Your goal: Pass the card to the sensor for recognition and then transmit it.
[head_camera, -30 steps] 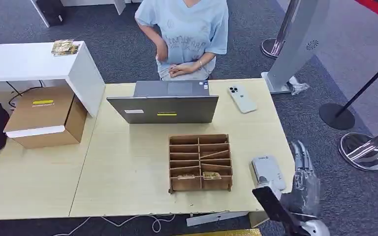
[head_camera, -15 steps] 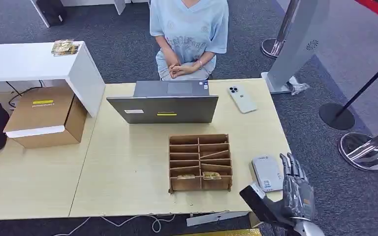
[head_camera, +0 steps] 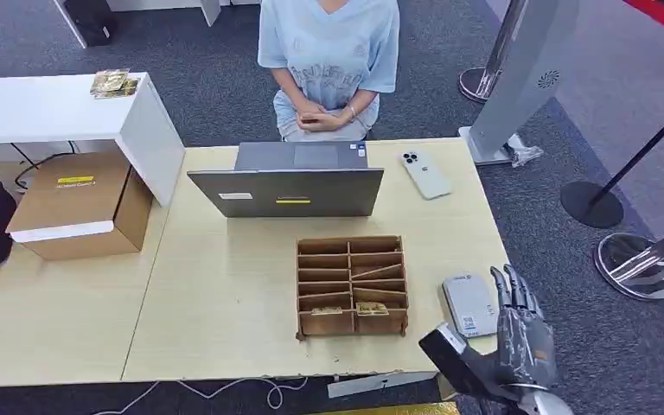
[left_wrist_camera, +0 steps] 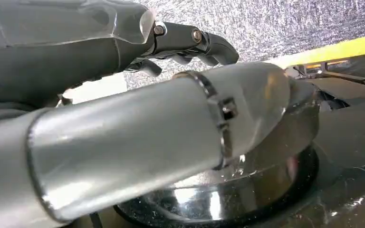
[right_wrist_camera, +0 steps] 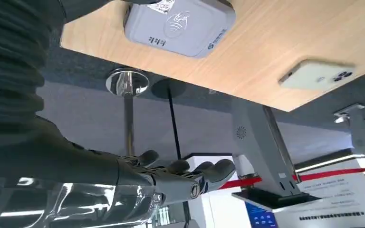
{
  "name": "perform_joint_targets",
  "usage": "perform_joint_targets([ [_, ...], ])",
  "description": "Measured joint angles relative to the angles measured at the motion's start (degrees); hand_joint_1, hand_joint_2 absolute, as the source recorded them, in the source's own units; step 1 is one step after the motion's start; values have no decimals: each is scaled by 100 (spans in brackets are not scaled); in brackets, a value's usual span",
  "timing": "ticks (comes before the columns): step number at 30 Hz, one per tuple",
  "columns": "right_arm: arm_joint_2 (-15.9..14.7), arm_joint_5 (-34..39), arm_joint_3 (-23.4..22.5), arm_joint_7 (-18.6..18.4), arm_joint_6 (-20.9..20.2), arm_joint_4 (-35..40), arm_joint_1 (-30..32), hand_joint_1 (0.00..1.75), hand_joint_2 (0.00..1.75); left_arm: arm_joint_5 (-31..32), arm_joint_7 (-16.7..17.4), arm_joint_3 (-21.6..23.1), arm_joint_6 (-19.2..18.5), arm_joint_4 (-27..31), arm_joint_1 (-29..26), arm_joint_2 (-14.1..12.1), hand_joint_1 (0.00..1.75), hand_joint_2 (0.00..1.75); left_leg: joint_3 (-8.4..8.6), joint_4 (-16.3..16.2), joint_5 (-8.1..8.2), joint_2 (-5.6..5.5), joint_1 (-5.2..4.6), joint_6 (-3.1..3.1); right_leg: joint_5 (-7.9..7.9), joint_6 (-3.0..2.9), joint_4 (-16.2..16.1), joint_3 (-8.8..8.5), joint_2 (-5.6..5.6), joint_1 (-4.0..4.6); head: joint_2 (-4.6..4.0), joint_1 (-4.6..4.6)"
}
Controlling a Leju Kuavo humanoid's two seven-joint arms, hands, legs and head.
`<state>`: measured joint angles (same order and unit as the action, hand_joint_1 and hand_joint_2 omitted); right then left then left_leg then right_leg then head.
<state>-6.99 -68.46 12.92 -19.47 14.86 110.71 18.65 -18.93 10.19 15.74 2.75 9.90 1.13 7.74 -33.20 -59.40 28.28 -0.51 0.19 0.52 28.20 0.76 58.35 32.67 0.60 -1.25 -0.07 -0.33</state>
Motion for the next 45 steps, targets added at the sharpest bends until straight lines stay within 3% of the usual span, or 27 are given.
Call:
perform_joint_targets([
  [4, 0, 19, 11, 15, -135, 74, 45, 0, 175, 0, -4, 0, -2, 0, -1, -2, 0, 0, 0, 0, 0, 0, 0, 0, 0, 0, 0, 0, 0, 0, 0, 0],
  [12, -46, 787, 284, 686, -773, 155, 19, 0, 175, 0, 109, 2, 17, 0, 3, 4, 0, 0, -1, 0, 0, 0, 0, 0, 0, 0, 0, -1, 0, 0, 0, 0],
  [22, -107, 844, 579, 883, -951, 100, -211, 0, 175, 0, 116, 11, 15, 0, 4, 4, 0, 0, 0, 0, 0, 1, 0, 0, 0, 0, 0, -1, 0, 0, 0, 0],
  [27, -105, 554, 754, 876, -990, -19, -422, 0, 175, 0, 136, 20, 9, 0, 8, 4, 0, 0, 0, 0, -1, 0, 0, 0, 0, 0, 1, -1, 0, 0, 0, 0],
  [33, -33, -280, 809, 474, -983, -199, -628, 0, 175, 0, 151, 48, 4, 0, 11, 2, 0, 0, 1, 0, -1, 0, 0, 0, 0, 0, 1, -1, 0, 0, 0, 0],
  [45, 57, -555, 809, 393, -937, -442, -665, 0, 175, 0, 109, 142, 2, 0, 12, -4, 0, 0, 0, 0, 0, -1, 0, 0, 0, 0, 1, -1, 0, 0, 0, 0],
])
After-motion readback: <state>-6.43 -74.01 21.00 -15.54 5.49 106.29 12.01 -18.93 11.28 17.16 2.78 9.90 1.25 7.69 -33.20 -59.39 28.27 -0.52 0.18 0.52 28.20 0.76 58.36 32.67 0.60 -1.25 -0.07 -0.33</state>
